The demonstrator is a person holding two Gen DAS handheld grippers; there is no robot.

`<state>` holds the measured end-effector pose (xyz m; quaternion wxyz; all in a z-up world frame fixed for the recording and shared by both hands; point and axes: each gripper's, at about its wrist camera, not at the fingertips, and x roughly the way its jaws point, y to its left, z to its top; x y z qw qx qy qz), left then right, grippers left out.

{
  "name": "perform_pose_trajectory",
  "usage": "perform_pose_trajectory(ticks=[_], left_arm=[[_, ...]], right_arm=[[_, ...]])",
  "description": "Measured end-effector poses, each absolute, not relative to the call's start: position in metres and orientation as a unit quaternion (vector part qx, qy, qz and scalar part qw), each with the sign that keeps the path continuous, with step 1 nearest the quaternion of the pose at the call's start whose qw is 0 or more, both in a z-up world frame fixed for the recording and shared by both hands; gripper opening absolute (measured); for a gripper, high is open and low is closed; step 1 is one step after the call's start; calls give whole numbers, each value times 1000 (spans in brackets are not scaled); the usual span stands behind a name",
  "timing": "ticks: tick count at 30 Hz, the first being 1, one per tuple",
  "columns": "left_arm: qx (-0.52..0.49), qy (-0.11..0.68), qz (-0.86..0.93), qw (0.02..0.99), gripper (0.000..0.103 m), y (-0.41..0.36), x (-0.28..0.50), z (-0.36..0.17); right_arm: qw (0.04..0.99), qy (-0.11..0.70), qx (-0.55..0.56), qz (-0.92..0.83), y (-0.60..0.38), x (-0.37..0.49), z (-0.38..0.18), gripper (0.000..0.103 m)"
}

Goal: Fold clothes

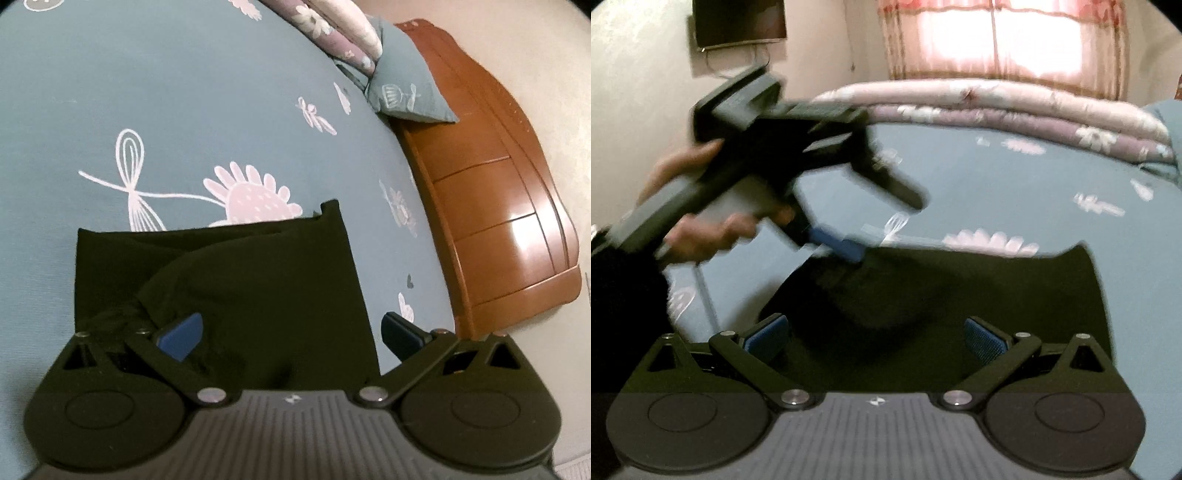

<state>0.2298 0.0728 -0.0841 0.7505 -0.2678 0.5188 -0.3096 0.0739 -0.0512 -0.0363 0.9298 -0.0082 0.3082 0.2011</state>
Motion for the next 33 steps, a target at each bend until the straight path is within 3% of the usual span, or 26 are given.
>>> perform_pose_trajectory(ticks=[5, 14, 21, 28, 33], left_arm=[[-295, 503, -303, 753, 102, 87, 231, -82], [-303, 509, -294, 750, 102, 93, 236, -86], [-301, 504, -299, 753, 102, 92, 234, -82], [-315, 496, -293, 754, 102, 102, 233, -81], [-316, 496, -293, 754, 102, 103, 234, -80]], right_arm=[[932, 302, -6, 198, -65, 119, -38, 103], [909, 371, 10, 189, -57, 164, -86, 103], [915, 339, 6, 219, -40, 160, -56, 103], [883, 404, 24, 237, -18, 192, -94, 103], [896, 382, 39, 222, -30, 175, -73, 103]])
